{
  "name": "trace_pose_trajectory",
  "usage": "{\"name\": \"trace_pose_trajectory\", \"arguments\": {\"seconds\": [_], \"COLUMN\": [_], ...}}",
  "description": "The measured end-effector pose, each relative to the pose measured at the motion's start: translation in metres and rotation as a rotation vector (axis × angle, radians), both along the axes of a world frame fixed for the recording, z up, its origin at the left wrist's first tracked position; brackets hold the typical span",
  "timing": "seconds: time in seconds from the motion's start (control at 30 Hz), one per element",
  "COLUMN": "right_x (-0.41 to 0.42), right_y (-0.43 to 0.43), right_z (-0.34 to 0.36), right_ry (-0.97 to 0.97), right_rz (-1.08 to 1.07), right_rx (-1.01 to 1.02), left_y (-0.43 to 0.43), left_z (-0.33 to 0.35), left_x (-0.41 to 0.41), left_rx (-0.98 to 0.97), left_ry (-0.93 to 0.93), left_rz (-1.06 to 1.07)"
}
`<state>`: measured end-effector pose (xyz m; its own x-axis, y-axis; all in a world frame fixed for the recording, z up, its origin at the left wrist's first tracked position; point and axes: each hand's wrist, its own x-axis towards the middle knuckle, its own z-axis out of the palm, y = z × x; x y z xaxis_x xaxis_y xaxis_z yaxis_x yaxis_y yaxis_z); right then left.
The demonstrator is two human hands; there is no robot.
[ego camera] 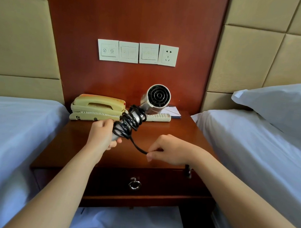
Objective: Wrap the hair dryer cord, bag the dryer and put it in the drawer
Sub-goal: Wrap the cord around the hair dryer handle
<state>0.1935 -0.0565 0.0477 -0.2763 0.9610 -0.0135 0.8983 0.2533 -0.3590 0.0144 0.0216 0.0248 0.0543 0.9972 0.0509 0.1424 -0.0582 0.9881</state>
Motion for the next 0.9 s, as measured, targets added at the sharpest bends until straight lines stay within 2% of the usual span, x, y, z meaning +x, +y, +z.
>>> {"name": "trace_pose_trajectory", "arguments": {"seconds": [0.1,0.27,0.43,0.57,0.63,0.73,0.9], "right_x": [-0.01,-0.021,-0.029,-0.011,0.003,0.024,0.041], "right_y": [-0.008,-0.017,-0.024,-0.019,-0.013,-0.002,0.005], "right_z": [0.013,0.028,0.043,0.045,0.04,0.029,0.019], "right_ry": [-0.049,-0.094,-0.246,-0.234,-0.127,0.169,0.424], "right_rz": [0.036,0.033,-0.033,-0.108,-0.141,-0.112,-0.013], "right_rx": [0.064,0.192,0.498,0.511,0.445,0.334,0.13], "left_y": [0.004,0.001,-0.018,-0.026,-0.029,-0.027,-0.025], "left_z": [-0.003,-0.002,0.007,0.007,0.008,0.01,0.014], "left_x": [-0.004,-0.008,0.006,0.013,0.014,0.014,0.015], "left_rx": [0.059,0.342,0.479,0.539,0.558,0.555,0.391], "left_ry": [0.133,0.481,0.74,0.845,0.825,0.763,0.634], "left_rz": [0.094,0.142,-0.012,-0.185,-0.251,-0.343,-0.508]}}
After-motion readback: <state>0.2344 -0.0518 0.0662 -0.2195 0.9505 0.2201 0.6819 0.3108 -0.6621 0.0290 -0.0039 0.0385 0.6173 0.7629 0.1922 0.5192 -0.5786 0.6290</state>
